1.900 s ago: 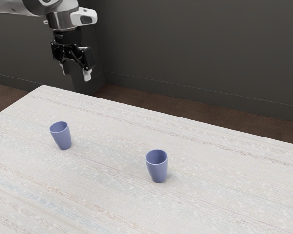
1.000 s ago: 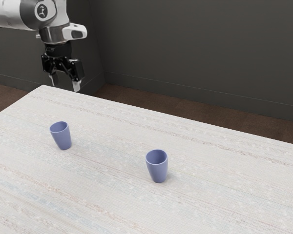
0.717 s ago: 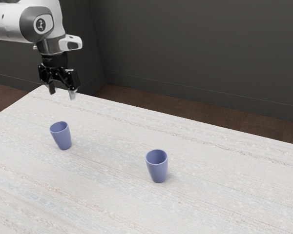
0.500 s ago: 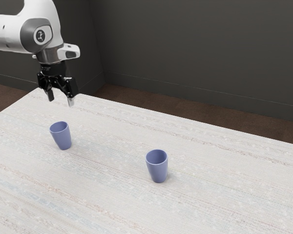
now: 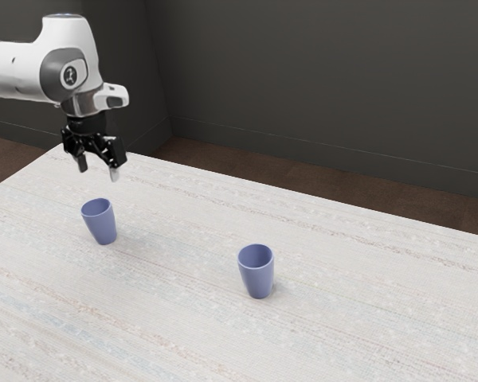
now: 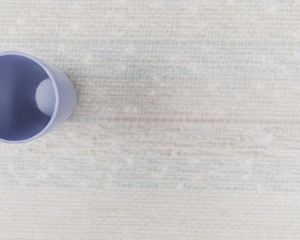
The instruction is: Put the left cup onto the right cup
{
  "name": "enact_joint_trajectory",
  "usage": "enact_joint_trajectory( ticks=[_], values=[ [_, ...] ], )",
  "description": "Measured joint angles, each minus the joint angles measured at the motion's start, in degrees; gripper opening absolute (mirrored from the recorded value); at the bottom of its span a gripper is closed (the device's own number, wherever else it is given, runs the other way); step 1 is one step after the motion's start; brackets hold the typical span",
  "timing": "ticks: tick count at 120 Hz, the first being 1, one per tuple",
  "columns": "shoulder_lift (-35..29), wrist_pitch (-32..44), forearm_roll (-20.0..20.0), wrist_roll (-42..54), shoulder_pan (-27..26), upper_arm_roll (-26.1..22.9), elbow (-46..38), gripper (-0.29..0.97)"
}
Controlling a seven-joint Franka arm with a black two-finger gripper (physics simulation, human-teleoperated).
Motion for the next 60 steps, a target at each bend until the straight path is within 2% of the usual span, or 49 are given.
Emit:
enact_joint_trajectory(
  ticks=[60],
  values=[
    [3.9,3.1,-0.5,1.1,4.1,0.0,0.0,0.68]
  ],
)
